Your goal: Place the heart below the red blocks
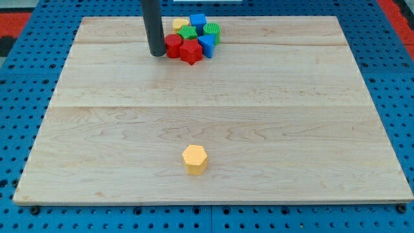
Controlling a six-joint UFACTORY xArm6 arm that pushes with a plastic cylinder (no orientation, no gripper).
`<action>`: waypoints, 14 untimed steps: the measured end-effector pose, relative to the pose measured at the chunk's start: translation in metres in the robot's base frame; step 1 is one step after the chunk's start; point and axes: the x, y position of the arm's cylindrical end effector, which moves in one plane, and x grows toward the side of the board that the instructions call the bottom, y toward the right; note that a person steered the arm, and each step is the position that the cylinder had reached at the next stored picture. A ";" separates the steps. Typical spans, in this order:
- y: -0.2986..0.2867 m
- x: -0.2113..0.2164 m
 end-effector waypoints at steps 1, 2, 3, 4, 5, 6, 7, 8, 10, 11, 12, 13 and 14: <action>-0.004 0.000; 0.011 0.021; 0.016 0.031; 0.019 0.031; -0.033 0.031; -0.123 -0.015; -0.097 -0.090; -0.037 -0.113; 0.094 -0.076; 0.063 -0.055; 0.074 -0.073; 0.092 -0.100; 0.032 -0.085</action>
